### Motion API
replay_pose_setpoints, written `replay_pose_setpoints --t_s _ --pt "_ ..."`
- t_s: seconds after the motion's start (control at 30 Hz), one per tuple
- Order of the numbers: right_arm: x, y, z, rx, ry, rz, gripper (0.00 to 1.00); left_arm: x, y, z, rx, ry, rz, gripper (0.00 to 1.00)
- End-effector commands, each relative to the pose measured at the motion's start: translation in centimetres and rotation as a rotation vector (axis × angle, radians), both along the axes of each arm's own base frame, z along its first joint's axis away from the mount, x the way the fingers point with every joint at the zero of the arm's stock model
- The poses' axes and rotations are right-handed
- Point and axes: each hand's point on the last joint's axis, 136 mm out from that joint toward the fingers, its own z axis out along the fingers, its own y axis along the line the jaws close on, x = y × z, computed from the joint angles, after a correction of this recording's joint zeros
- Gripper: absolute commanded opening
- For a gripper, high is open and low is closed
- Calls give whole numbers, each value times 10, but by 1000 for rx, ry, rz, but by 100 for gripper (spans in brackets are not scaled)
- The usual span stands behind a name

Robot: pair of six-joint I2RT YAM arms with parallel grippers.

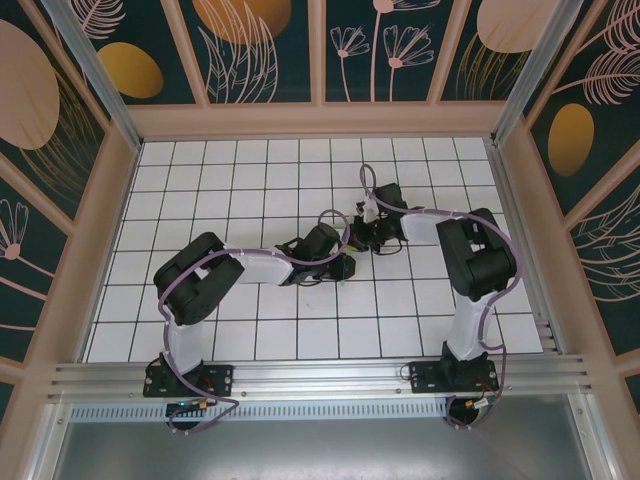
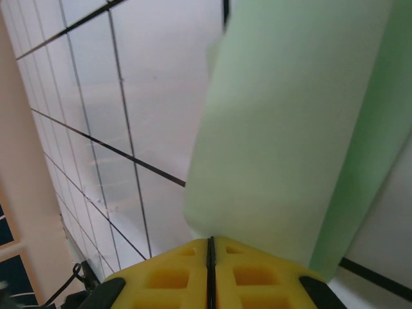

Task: Fold a paper plane with a square sheet of paper (fold left side to right side)
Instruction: Fold the wing for the fifth time at the center of the table.

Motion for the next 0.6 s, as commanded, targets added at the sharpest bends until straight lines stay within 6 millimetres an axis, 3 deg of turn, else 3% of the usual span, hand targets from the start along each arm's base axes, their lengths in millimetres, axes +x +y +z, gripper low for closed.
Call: replay_pose_setpoints --t_s 0.0,0.23,0.57 --pt "5 -2 -13 -45 -22 -8 12 -19 27 -38 147 83 3 28" --pt "22 -22 -32 -211 -90 -40 12 -26 36 -49 177 100 6 28" --pt "53 -29 -24 -239 -166 -71 13 -31 39 -54 179 109 1 27"
